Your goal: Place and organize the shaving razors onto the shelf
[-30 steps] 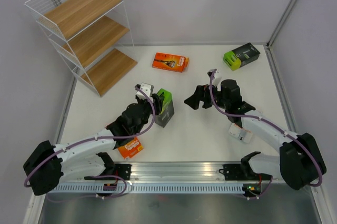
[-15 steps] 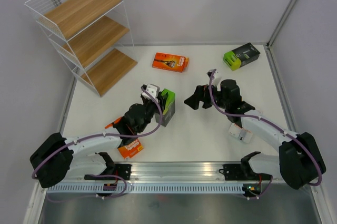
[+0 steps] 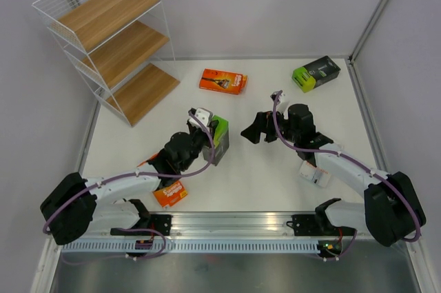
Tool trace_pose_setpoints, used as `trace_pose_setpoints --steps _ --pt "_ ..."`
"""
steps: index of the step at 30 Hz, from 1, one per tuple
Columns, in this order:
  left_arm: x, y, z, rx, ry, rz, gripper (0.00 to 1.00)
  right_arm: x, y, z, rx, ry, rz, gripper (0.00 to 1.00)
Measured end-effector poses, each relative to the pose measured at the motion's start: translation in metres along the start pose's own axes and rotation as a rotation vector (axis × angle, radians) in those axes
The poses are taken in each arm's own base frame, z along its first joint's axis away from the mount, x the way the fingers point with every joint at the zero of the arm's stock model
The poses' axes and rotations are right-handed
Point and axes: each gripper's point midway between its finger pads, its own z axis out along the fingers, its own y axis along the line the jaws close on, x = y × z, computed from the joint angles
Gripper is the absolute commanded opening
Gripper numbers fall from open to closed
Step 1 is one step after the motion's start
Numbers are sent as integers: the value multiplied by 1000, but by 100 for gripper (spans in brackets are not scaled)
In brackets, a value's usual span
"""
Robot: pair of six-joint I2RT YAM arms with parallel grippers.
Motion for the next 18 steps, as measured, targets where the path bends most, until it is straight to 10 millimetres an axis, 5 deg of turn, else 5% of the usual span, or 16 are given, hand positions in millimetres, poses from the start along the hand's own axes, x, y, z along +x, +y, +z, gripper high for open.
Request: trace_pose_setpoints --steps 18 --pt "-21 103 5 -179 46 47 2 -5 16 19 -65 -24 -8 98"
